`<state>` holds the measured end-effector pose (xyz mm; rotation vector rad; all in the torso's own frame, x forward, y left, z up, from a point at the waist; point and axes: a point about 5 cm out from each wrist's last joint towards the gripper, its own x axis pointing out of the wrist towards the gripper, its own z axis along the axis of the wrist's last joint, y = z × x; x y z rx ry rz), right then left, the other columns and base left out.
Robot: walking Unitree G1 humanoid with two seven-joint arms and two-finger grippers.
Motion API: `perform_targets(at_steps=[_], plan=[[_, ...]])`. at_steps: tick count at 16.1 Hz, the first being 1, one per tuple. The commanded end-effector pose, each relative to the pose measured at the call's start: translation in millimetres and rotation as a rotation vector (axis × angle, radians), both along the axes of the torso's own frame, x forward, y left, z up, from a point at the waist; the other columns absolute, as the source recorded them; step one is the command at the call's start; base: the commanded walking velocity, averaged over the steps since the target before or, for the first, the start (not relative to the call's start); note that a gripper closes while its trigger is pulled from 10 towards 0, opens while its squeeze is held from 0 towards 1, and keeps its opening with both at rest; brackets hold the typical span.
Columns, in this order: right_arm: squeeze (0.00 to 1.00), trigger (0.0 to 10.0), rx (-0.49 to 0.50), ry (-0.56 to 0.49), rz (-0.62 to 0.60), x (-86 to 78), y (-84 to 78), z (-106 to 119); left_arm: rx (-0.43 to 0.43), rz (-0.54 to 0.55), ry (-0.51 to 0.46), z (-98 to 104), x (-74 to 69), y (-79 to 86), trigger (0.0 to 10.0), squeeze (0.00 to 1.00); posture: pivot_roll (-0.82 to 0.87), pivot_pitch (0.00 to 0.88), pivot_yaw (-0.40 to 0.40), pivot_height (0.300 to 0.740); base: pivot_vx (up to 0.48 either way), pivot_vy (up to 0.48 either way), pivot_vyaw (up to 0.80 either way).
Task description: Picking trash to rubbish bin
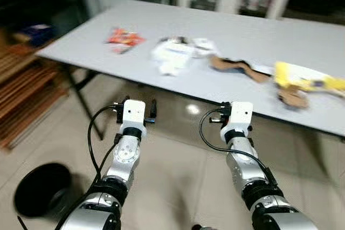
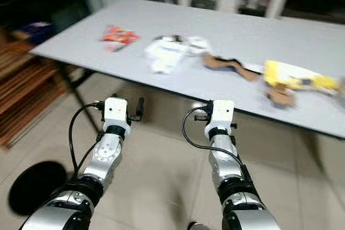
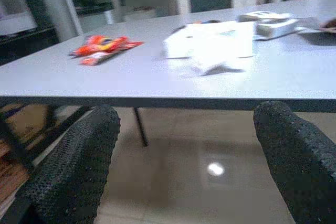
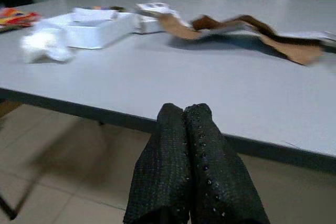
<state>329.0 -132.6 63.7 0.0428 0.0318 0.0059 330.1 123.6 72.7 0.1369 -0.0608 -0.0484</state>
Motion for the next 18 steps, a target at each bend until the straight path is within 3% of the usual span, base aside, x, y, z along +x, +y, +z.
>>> perform_targets(at_steps=[1,9,18], plan=[[0.00,10.0,0.011,-0.013,-0.001,0.9,1.8,2.5,0.005,0.005,0.002,0.9,1.0,1.9,10.0,0.00,-0.01,0.026,0.052,0.740,0.000,0.000,0.00],[0.00,10.0,0.001,-0.017,-0.001,0.5,-0.5,3.0,0.002,-0.004,0.010,-1.0,-0.3,-2.7,10.0,0.00,-0.02,0.030,0.049,0.740,0.000,0.000,0.00],[0.00,10.0,0.003,-0.010,0.009,1.9,2.1,3.3,-0.002,-0.002,0.013,0.0,1.3,-1.9,10.0,0.00,-0.01,0.018,0.048,0.740,0.000,0.000,-0.80]])
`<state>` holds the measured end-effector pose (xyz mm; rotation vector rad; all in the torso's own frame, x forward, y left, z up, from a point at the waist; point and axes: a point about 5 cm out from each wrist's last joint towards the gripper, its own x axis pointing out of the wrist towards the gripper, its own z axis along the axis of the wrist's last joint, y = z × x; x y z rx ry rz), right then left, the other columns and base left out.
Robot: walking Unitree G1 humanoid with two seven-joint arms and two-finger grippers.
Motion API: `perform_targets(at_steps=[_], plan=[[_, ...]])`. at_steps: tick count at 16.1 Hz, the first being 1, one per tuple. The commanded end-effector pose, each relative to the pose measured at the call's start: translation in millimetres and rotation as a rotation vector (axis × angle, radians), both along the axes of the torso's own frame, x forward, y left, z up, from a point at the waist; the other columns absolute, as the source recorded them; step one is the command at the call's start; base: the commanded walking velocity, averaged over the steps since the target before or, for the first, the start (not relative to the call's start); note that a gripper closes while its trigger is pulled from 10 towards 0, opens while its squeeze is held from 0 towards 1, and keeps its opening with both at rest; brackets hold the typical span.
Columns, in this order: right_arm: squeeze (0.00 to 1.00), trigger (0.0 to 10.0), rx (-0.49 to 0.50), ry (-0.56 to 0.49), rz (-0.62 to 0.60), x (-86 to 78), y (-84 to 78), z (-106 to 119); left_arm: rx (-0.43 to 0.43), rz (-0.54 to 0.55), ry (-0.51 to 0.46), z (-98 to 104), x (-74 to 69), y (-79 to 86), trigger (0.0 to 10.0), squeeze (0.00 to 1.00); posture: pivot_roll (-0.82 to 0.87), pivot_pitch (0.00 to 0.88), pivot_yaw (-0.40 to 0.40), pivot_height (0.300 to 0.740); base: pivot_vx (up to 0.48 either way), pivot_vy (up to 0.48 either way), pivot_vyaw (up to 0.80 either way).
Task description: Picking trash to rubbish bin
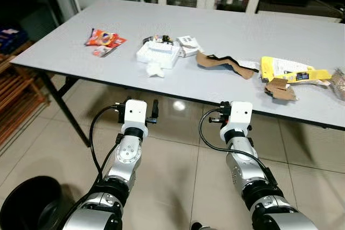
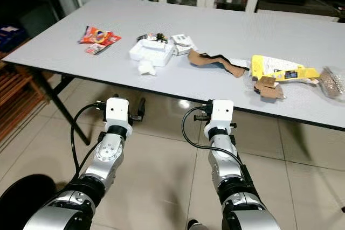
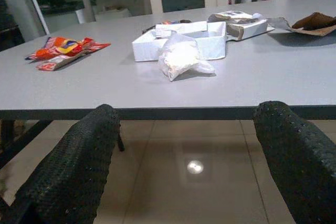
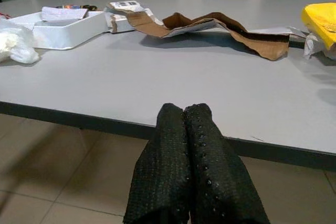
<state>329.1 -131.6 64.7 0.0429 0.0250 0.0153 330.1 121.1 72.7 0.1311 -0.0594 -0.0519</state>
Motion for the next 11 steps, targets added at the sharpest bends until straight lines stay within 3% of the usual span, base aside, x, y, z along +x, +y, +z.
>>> perform_targets(at_steps=[1,7,11], plan=[[0.00,10.0,0.003,-0.002,0.000,1.7,1.2,2.2,0.003,0.002,0.011,0.1,1.4,0.8,10.0,0.00,-0.01,0.017,0.048,0.740,0.000,0.000,-0.80],[0.00,10.0,0.012,-0.007,0.001,0.9,2.2,1.9,0.006,0.002,0.015,-0.5,1.3,1.2,10.0,0.00,-0.01,0.013,0.050,0.740,0.000,0.000,-0.76],[0.00,10.0,0.015,-0.016,0.001,0.9,2.3,2.7,0.007,0.003,0.016,-0.5,1.3,1.1,10.0,0.00,-0.01,0.011,0.051,0.740,0.000,0.000,0.00]])
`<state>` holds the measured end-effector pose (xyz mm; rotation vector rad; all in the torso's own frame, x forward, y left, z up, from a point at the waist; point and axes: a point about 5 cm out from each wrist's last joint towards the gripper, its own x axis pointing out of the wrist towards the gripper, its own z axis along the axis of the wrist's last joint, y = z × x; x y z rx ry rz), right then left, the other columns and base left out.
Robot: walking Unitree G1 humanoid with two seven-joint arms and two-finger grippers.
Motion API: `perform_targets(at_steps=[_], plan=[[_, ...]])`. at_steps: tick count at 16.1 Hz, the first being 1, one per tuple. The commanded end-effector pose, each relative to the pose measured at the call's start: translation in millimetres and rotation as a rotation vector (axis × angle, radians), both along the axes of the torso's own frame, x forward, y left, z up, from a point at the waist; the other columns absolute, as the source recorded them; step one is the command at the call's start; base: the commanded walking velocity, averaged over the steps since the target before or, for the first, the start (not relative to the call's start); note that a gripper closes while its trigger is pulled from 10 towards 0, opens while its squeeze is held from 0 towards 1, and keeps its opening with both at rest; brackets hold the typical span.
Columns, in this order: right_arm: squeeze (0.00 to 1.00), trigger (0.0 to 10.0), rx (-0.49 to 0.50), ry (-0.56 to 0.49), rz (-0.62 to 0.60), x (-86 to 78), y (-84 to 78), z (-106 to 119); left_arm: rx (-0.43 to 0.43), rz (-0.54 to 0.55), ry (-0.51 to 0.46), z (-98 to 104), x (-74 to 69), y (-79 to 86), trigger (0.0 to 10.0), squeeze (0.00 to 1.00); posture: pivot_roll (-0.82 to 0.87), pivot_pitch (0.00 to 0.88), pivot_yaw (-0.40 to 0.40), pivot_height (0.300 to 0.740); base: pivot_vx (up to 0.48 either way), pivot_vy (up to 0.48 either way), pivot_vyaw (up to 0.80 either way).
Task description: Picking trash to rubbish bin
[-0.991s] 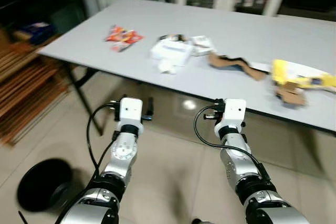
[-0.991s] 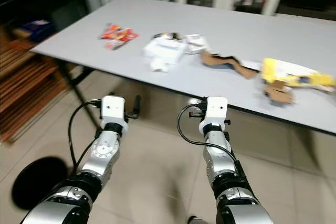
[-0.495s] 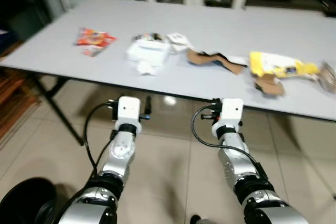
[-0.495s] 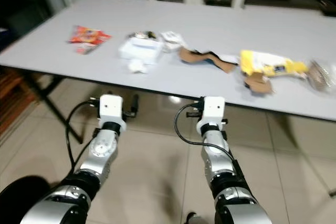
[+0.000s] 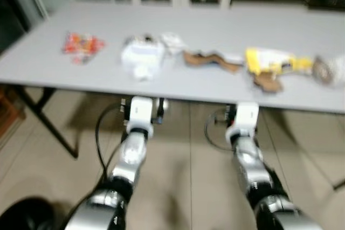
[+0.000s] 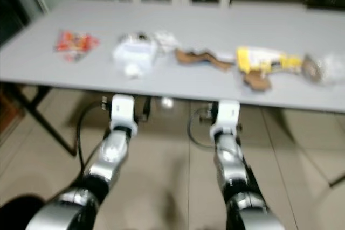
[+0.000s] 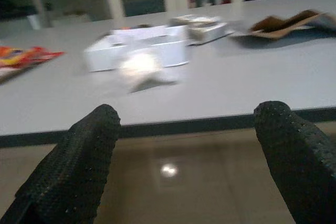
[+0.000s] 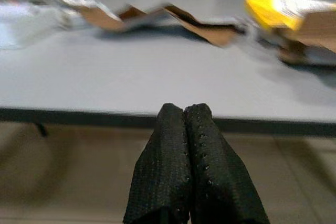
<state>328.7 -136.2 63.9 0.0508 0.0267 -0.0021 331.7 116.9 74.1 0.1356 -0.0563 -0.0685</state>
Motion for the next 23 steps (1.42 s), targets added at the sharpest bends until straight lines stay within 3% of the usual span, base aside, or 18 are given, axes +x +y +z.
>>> perform_targets(at_steps=[1,13,23], plan=[[0.00,10.0,0.006,-0.018,0.018,1.4,6.9,4,0.002,0.017,0.011,-2,-0.2,5.2,10.0,0.00,-0.01,0.013,0.051,0.740,0.000,0.000,0.00],[0.00,10.0,0.028,-0.099,0.021,8.1,6.3,21,-0.011,0.031,-0.028,10,5.9,6.1,10.0,0.00,-0.02,0.020,0.053,0.740,0.000,0.000,0.00],[0.00,10.0,0.027,-0.073,0.031,4.6,9.4,15,-0.007,0.031,-0.012,7,4.9,6.6,10.0,0.00,-0.01,0.009,0.058,0.740,0.130,0.000,0.00]])
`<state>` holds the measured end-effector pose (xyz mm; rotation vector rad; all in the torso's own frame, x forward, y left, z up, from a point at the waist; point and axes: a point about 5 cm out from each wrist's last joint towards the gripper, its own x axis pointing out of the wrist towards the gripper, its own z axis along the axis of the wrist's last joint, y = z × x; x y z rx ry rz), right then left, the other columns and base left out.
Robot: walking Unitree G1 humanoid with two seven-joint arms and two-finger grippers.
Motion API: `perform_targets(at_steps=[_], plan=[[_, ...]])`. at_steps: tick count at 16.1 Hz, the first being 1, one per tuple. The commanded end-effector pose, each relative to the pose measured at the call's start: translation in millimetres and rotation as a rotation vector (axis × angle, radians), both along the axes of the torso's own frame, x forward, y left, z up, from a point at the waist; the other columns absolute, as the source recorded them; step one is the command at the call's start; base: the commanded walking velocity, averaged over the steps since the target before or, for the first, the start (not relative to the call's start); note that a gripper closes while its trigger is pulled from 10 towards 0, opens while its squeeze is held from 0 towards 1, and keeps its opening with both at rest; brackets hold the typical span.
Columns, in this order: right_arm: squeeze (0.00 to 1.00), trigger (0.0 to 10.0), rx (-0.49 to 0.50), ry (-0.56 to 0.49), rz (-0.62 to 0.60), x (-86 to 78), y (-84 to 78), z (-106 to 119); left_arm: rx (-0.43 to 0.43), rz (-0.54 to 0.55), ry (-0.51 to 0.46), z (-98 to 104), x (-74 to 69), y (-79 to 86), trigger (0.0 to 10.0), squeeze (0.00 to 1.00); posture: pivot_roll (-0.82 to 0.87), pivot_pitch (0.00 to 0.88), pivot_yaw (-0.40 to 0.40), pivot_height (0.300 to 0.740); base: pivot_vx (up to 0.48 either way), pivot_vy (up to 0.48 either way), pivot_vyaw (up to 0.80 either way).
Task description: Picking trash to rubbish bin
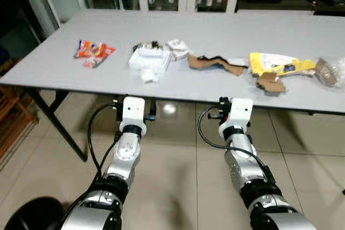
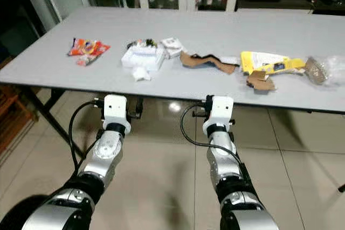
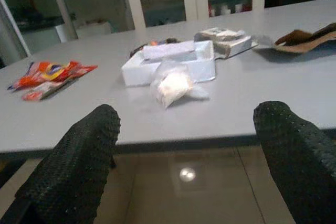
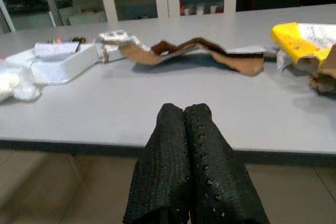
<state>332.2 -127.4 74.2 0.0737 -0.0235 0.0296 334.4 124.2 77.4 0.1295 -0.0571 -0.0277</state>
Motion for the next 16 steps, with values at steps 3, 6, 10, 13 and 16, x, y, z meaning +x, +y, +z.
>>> perform_targets(at_steps=[3,6,10,13,16], plan=[[0.00,10.0,0.007,-0.028,-0.001,0.7,1.0,4.4,0.003,-0.013,-0.006,3.1,2.0,-1.0,10.0,0.00,-0.01,0.001,0.060,0.740,0.284,0.000,0.00],[0.00,10.0,0.006,-0.029,0.001,0.4,1.4,4.3,0.003,-0.018,-0.004,2.7,1.7,-1.5,10.0,0.00,-0.01,0.000,0.062,0.740,0.290,0.000,0.00],[0.00,10.0,0.004,-0.029,0.003,0.3,1.5,4.1,0.004,-0.020,-0.003,2.5,1.6,-1.9,10.0,0.00,-0.01,0.000,0.060,0.740,0.294,0.000,0.00],[0.00,10.0,0.003,-0.030,0.003,0.5,1.5,4.5,0.002,-0.021,-0.004,2.9,1.8,-1.9,10.0,0.00,-0.01,0.005,0.057,0.740,0.319,0.000,0.00],[0.00,10.0,0.003,-0.029,0.004,0.6,1.7,4.4,0.006,-0.019,-0.003,2.7,1.8,-1.1,10.0,0.00,-0.01,0.010,0.056,0.740,0.361,0.000,0.00]])
